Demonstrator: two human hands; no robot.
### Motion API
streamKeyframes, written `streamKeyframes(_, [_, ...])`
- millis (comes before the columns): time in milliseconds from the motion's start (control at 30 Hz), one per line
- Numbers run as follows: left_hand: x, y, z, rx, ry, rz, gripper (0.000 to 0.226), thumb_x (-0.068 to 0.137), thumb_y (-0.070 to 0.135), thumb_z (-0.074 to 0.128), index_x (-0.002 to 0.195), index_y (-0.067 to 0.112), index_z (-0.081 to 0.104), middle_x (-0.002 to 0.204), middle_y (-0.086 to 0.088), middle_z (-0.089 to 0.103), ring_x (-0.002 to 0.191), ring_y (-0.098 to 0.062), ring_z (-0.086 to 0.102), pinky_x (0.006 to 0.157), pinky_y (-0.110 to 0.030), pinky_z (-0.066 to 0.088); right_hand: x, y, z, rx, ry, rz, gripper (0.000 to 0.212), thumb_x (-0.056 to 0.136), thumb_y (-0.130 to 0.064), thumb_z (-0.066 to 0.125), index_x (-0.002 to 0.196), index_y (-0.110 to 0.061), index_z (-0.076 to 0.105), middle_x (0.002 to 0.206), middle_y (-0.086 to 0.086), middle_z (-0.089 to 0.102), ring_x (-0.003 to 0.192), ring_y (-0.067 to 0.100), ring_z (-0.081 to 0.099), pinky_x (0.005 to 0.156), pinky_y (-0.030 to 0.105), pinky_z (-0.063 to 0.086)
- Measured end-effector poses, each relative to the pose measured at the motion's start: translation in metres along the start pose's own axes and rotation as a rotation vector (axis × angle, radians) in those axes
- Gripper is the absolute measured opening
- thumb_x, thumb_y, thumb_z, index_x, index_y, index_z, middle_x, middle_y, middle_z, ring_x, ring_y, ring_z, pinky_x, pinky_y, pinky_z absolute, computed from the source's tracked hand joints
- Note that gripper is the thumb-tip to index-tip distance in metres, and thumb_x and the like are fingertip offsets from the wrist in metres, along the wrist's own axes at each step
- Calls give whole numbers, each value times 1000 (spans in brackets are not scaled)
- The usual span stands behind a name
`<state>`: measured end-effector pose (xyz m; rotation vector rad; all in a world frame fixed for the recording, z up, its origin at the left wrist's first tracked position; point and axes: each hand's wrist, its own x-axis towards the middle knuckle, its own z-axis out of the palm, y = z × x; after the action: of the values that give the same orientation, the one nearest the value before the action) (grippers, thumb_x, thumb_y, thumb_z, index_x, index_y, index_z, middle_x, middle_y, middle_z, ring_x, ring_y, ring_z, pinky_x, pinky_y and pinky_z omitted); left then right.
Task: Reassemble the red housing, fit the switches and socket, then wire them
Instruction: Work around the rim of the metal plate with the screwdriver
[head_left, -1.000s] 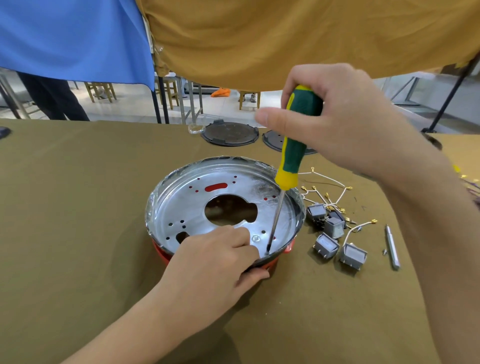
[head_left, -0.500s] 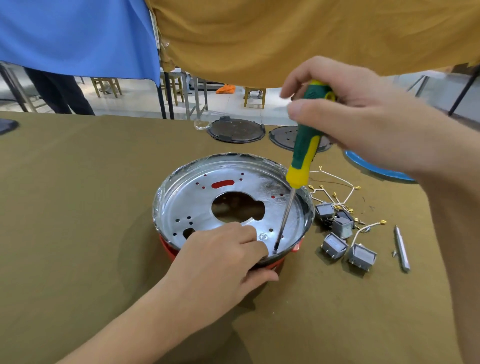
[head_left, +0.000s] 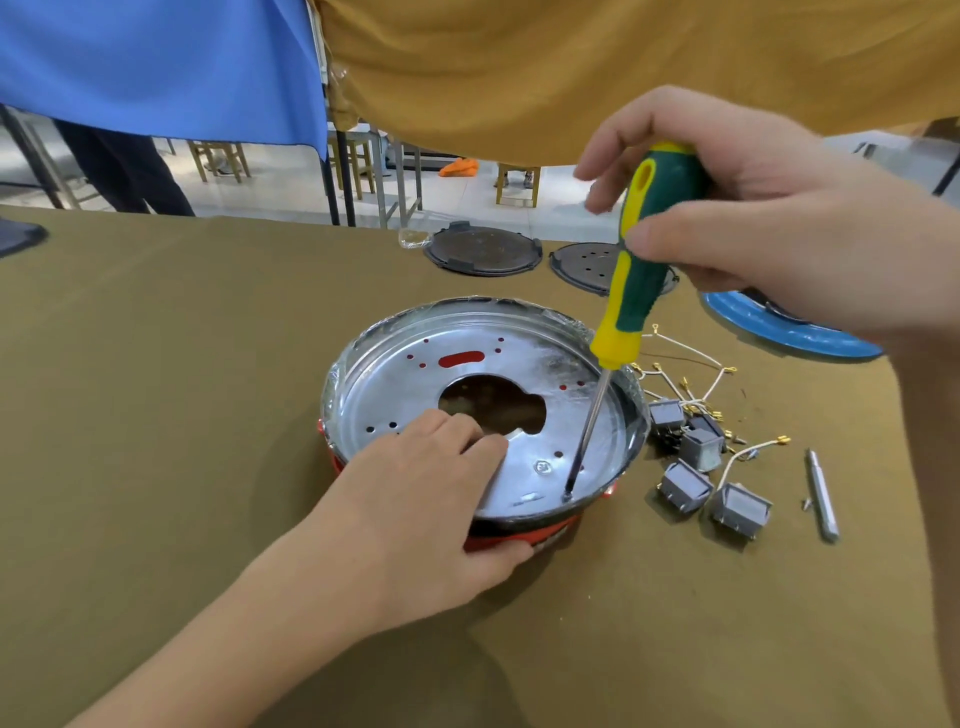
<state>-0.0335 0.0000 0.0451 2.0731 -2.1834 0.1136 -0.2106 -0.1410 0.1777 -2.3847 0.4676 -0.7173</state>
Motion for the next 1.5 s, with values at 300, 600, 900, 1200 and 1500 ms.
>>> streamKeyframes(300, [11,4,-8,96,-163,-10,66,86,74,41,134,29,36,117,8,38,113,-13,33,90,-34,48,2,-7,2,-425,121,-9,26,86,-50,63,93,-25,60,67,-3,54,51,5,44,49,19,36])
streamKeyframes(600, [18,6,-14,101,-270,-1,68,82,75,43,128,25,40,105,3,37,99,-16,31,94,-40,45,5,-15,5,-491,88,17,29,87,-46,67,98,-22,56,75,-2,51,61,9,44,57,29,40])
streamKeyframes(900, [25,7,-15,59,-324,11,57,83,70,52,113,25,34,98,3,37,95,-18,39,89,-41,47,-5,-19,-9,-270,-69,60,17,93,-21,64,110,-18,59,78,-7,51,62,1,46,56,14,36])
streamKeyframes(1200, [24,7,-16,10,-308,10,57,80,69,53,111,24,36,96,5,39,96,-17,38,87,-39,46,-8,-30,-1,-486,-42,93,18,92,-34,57,109,-27,56,90,-5,55,69,14,51,61,30,44])
streamKeyframes(1500, [21,5,-11,-71,-230,-11,55,78,71,56,107,29,36,91,14,36,95,-14,38,83,-34,45,-2,-38,9,-550,80,62,38,79,-57,69,94,-27,52,72,-6,56,61,14,53,53,29,40])
